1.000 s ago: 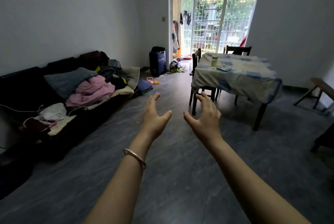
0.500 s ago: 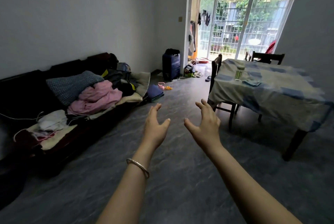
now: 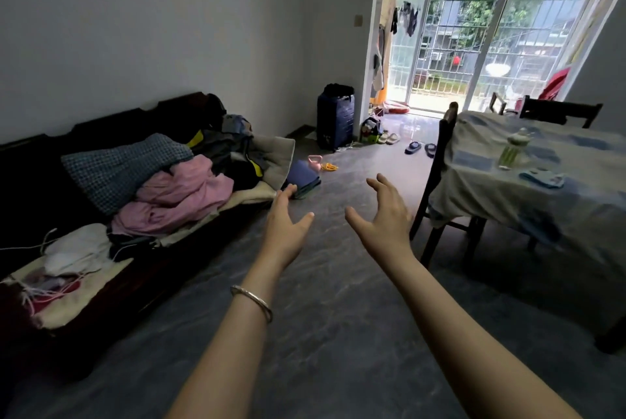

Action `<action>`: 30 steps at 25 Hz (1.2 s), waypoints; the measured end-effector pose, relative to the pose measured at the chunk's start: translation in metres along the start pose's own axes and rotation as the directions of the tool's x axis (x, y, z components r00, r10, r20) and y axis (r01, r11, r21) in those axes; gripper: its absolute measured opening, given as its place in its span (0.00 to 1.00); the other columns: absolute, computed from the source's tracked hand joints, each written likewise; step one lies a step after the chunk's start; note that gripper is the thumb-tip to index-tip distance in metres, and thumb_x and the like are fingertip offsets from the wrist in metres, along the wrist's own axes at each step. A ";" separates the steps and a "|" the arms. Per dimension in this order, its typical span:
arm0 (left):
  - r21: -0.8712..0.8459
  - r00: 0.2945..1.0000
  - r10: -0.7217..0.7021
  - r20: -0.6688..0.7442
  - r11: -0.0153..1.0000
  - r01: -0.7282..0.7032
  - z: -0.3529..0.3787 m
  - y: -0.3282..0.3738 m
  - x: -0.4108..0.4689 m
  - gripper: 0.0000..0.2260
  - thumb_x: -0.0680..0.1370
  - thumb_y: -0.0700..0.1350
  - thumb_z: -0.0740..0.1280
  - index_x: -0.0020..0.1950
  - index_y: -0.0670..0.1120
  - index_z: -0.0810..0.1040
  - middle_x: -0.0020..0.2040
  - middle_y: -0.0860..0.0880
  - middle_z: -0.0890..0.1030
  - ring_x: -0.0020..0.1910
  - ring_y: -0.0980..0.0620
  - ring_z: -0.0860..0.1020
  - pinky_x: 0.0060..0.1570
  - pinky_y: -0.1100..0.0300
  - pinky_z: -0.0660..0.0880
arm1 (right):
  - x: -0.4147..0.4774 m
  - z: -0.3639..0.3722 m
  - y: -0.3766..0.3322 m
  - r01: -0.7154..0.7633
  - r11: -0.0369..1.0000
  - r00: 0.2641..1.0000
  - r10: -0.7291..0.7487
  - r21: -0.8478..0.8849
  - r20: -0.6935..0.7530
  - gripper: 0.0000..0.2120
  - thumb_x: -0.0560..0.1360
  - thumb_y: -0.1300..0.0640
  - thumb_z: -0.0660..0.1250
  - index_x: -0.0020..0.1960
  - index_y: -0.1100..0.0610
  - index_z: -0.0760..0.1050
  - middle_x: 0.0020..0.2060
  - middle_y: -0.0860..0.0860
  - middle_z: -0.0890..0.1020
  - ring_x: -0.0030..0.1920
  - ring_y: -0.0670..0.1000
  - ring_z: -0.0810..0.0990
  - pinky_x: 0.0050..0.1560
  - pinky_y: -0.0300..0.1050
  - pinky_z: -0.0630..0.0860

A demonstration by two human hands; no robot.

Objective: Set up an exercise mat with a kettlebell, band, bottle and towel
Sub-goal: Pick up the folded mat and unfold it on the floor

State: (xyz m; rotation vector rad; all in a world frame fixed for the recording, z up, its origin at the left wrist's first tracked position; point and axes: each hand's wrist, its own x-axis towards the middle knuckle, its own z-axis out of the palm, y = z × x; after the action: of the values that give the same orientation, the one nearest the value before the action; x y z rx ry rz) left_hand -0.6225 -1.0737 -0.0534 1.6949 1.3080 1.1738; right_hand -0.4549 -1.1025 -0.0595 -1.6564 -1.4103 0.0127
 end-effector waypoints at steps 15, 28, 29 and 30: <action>-0.006 0.999 -0.049 0.009 0.999 0.049 0.066 -0.072 0.349 0.27 0.74 0.41 0.67 0.71 0.49 0.63 0.69 0.46 0.70 0.65 0.47 0.71 0.66 0.51 0.69 | 0.290 0.176 0.088 -0.005 0.999 1.000 0.006 -0.043 0.007 0.28 0.70 0.49 0.70 0.68 0.51 0.67 0.72 0.51 0.65 0.71 0.53 0.64 0.66 0.55 0.59; 0.013 0.994 -0.105 -0.034 0.994 0.106 0.126 -0.126 0.624 0.28 0.73 0.44 0.68 0.72 0.47 0.64 0.71 0.46 0.68 0.69 0.48 0.67 0.70 0.50 0.63 | 0.538 0.321 0.177 0.009 0.996 0.996 -0.001 -0.086 0.094 0.29 0.70 0.47 0.69 0.69 0.52 0.66 0.72 0.51 0.66 0.71 0.51 0.64 0.67 0.53 0.58; 0.007 0.995 -0.095 -0.034 0.995 0.095 0.130 -0.133 0.649 0.28 0.73 0.45 0.68 0.71 0.47 0.64 0.70 0.45 0.69 0.69 0.48 0.67 0.70 0.50 0.64 | 0.557 0.334 0.182 0.007 0.996 0.996 0.001 -0.092 0.090 0.29 0.71 0.47 0.68 0.69 0.52 0.66 0.72 0.50 0.65 0.71 0.51 0.64 0.67 0.53 0.58; -0.004 0.996 -0.078 -0.034 0.997 0.078 0.132 -0.140 0.677 0.27 0.73 0.44 0.68 0.71 0.48 0.64 0.71 0.45 0.69 0.69 0.48 0.67 0.70 0.50 0.64 | 0.578 0.348 0.188 0.006 0.995 0.996 0.003 -0.098 0.084 0.29 0.71 0.47 0.68 0.69 0.52 0.65 0.72 0.50 0.65 0.71 0.51 0.63 0.68 0.54 0.58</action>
State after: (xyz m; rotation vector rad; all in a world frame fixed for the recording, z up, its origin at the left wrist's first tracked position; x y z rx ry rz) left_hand -0.4899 -0.3822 -0.0616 1.6137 1.3796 1.1630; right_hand -0.3016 -0.4197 -0.0718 -1.7534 -1.4961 0.0121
